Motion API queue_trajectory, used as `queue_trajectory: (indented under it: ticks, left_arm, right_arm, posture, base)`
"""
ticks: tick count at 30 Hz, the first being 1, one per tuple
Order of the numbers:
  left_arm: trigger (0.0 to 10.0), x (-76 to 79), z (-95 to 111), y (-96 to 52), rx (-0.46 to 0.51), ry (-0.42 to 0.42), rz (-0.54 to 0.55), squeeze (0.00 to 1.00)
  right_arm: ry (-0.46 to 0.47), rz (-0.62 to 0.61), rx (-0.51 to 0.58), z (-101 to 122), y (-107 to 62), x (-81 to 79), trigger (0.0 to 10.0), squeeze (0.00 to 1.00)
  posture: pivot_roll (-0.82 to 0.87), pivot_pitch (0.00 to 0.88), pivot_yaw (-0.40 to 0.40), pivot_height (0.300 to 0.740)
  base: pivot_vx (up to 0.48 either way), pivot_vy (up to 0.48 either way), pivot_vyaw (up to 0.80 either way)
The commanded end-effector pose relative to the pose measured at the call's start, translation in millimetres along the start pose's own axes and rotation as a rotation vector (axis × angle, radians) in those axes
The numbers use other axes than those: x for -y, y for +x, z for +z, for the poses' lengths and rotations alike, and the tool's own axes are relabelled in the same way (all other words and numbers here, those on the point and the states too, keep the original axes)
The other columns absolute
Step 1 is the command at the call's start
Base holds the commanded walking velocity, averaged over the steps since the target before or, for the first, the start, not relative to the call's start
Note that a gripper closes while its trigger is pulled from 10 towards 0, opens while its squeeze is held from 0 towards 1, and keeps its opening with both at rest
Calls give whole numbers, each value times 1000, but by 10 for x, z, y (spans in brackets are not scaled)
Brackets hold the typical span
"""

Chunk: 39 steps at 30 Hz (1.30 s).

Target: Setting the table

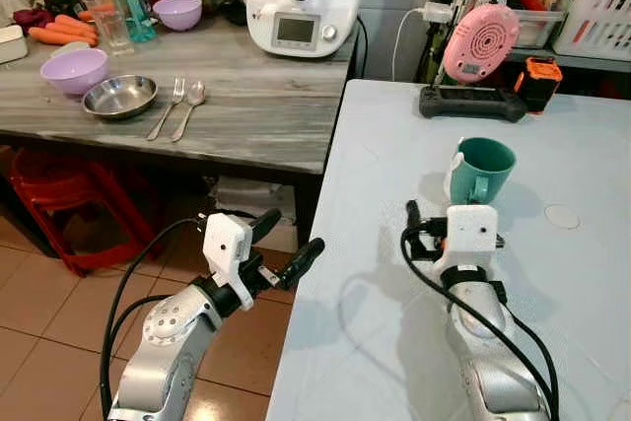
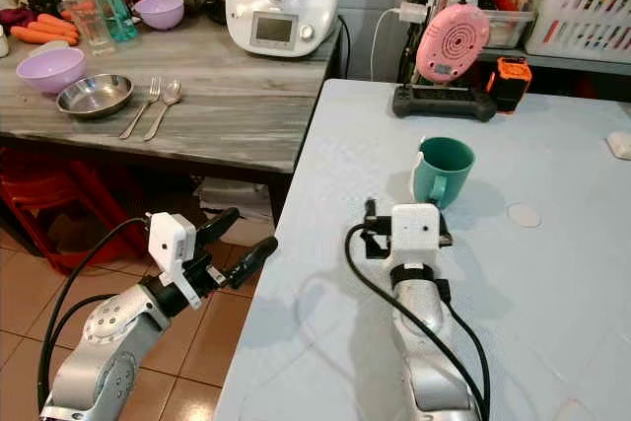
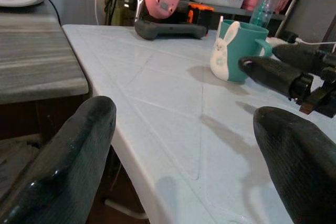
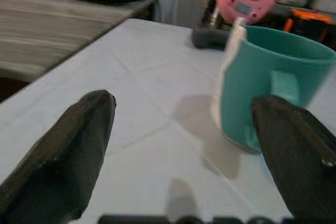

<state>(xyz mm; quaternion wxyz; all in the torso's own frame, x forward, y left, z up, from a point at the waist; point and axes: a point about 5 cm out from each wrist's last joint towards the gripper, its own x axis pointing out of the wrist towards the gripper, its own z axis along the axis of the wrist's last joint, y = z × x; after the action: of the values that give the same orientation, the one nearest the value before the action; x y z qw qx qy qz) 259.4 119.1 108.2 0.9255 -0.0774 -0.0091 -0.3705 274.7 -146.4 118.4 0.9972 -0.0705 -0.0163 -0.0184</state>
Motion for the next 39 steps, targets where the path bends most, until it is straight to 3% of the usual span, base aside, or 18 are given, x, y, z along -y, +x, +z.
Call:
queue_trajectory:
  ticks: [1,9,21,29,37,39]
  left_arm:
    - [10000,-13,-37,4,-18,7,6,0]
    - [10000,-42,-56,66,-16,8,19,0]
    - [10000,-89,-43,110,-12,21,31,0]
    - [10000,-102,-47,109,-14,27,37,0]
    - [10000,-97,-28,114,-13,29,41,0]
    - [10000,-89,-24,101,-15,30,40,0]
  right_arm:
    - [-8,-9,41,93,-22,40,10000,0]
    - [-65,-127,56,99,-214,283,10000,0]
    - [-29,-258,4,1,-219,458,10000,0]
    - [-11,-296,-19,-62,-96,543,10000,0]
    - [3,-264,-38,-103,143,532,10000,0]
    - [1,-226,-42,-97,267,471,10000,0]
  posture:
    - [-99,14,23,740]
    - [-118,8,34,740]
    - [-117,12,48,740]
    - [-115,19,52,740]
    - [-97,36,53,740]
    - [-86,43,49,740]
  base:
    - [0,0,0]
    - [0,0,0]
    - [0,0,0]
    - [0,0,0]
    - [0,0,0]
    - [0,0,0]
